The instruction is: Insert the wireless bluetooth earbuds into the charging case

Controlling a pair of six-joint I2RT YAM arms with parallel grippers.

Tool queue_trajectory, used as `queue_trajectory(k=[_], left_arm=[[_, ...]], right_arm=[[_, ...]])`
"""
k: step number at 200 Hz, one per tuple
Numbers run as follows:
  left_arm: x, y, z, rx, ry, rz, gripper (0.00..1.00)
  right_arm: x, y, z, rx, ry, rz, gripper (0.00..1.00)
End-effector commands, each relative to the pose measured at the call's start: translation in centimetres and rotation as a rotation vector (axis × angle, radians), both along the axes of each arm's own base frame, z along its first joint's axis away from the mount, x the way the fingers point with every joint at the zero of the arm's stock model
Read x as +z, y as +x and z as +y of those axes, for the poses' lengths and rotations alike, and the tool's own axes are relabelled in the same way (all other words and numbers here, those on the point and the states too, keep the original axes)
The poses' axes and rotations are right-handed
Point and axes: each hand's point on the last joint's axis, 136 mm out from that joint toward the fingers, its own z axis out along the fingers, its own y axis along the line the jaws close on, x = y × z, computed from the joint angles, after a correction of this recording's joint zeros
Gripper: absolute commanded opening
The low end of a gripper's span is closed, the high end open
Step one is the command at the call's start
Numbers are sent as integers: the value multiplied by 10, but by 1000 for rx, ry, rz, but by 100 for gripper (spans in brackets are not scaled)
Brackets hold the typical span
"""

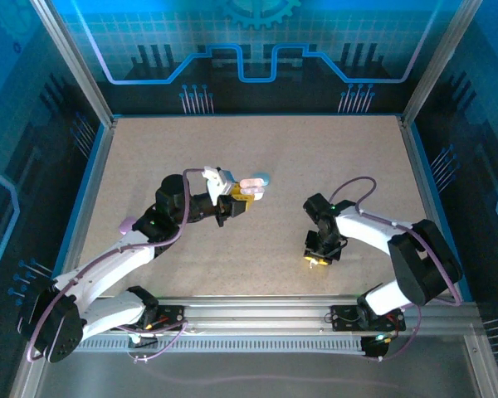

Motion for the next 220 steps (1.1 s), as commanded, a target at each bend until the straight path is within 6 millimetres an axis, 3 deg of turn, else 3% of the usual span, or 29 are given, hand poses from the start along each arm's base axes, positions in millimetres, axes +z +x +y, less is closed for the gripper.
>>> queue_trajectory(k=[1, 110, 152, 188, 213, 220], left_arm=[[1, -2, 0, -5, 8, -32, 20], [2, 0, -1, -4, 11, -28, 21], [-2, 1, -1, 1, 15, -20, 21], [-12, 12, -1, 46, 5, 18, 22], [-19, 22, -4, 81, -44, 71, 22], [-21, 23, -6, 86, -56, 77, 22]], right_arm=[[-4, 1, 3, 7, -26, 10, 33], [-3, -4, 6, 39, -65, 21, 29], [13, 7, 8, 56, -63, -57, 26], [55, 35, 13, 96, -28, -277, 26], [108, 60, 18, 111, 34, -516, 26], [138, 72, 23, 111, 70, -621, 26]])
